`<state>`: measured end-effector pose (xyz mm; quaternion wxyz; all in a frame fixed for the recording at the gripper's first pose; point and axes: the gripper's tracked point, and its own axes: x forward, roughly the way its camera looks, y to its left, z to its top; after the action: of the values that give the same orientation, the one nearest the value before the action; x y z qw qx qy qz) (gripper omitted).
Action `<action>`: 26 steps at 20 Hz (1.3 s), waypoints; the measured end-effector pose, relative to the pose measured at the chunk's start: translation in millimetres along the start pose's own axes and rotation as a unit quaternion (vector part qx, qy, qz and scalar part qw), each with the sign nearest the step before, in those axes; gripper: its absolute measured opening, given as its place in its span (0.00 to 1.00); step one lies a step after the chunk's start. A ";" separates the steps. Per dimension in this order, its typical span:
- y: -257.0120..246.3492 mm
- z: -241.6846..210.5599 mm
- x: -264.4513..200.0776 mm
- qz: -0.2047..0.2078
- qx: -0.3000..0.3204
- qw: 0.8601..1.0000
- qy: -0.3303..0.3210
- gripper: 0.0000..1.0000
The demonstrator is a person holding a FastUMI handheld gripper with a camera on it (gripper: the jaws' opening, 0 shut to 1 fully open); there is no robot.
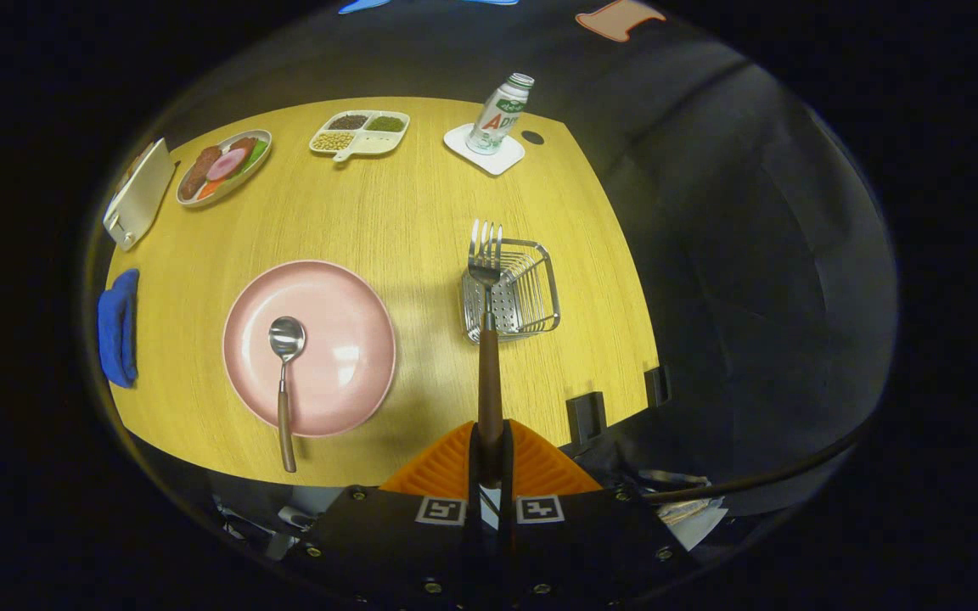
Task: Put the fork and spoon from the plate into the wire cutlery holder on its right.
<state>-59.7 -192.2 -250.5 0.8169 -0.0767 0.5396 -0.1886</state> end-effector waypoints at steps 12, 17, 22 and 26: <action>-30.5 -2.5 37.2 0.007 -0.018 0.999 0.051 0.07; -28.6 5.1 41.2 0.031 -0.029 0.996 0.072 0.07; -38.7 15.2 32.8 0.017 -0.045 0.996 0.072 0.13; -41.6 27.9 18.9 0.016 -0.035 0.998 0.050 0.17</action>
<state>-37.1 -239.9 -241.6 0.7888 -0.0874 0.5869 -0.1605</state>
